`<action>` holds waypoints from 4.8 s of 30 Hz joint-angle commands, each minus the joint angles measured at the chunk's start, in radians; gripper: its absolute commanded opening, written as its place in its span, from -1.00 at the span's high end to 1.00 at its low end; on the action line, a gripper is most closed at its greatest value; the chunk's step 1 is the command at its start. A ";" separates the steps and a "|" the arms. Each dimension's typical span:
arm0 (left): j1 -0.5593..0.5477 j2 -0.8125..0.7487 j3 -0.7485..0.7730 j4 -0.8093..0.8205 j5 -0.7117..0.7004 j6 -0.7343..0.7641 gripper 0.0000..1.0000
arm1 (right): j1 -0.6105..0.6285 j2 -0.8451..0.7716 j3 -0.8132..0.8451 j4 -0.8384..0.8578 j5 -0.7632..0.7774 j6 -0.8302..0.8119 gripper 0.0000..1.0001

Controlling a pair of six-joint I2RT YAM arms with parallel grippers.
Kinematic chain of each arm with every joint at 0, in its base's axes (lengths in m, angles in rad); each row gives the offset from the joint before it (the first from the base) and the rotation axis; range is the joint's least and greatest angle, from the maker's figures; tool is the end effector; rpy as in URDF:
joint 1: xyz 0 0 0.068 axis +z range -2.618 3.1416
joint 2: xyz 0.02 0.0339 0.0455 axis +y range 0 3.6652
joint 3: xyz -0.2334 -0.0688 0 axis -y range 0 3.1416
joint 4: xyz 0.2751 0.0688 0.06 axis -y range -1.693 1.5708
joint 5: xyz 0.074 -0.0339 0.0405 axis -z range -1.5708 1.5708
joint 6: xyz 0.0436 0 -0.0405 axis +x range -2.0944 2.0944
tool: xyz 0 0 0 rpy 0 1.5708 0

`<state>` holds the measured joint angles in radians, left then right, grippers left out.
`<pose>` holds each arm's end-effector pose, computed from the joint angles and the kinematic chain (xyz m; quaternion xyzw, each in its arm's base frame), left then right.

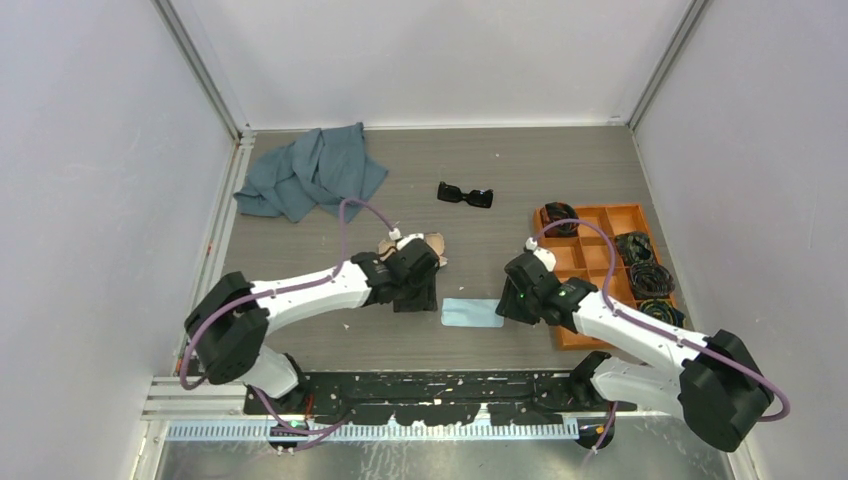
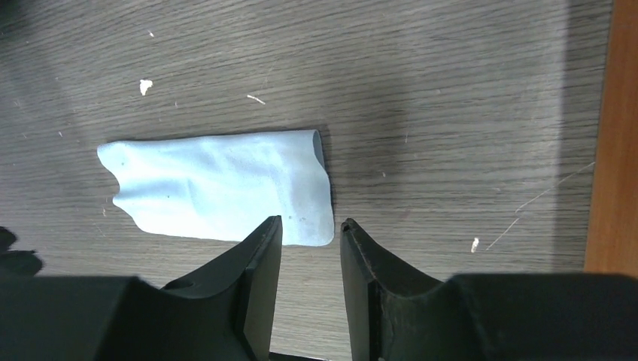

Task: Organize the sunglasses
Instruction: Move the sunglasses case at the center of the board, then pick up the glasses cleaning cloth from the center of the board, then place the glasses cleaning cloth in the sunglasses case.

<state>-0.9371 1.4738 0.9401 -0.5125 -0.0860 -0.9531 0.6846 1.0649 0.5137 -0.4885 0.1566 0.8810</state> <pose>0.1946 -0.2585 0.1559 -0.0189 0.9648 -0.1857 0.1854 0.1840 0.1414 0.1238 0.1147 0.9553 0.1310 0.2387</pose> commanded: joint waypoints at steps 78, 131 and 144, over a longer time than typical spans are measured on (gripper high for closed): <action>-0.071 0.247 0.086 0.185 -0.008 -0.130 0.99 | -0.050 0.096 0.012 0.145 -0.125 -0.048 0.99; 0.204 -0.107 0.109 0.032 -0.085 0.143 0.99 | 0.011 0.418 0.528 0.172 -0.138 -0.079 0.99; 0.396 0.021 0.148 0.049 0.049 0.234 0.99 | 0.009 0.684 0.751 0.193 -0.179 -0.117 0.99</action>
<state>-0.5697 1.4658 1.0565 -0.4808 -0.0902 -0.7654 0.6903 1.7237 1.2049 -0.3222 0.0048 0.7906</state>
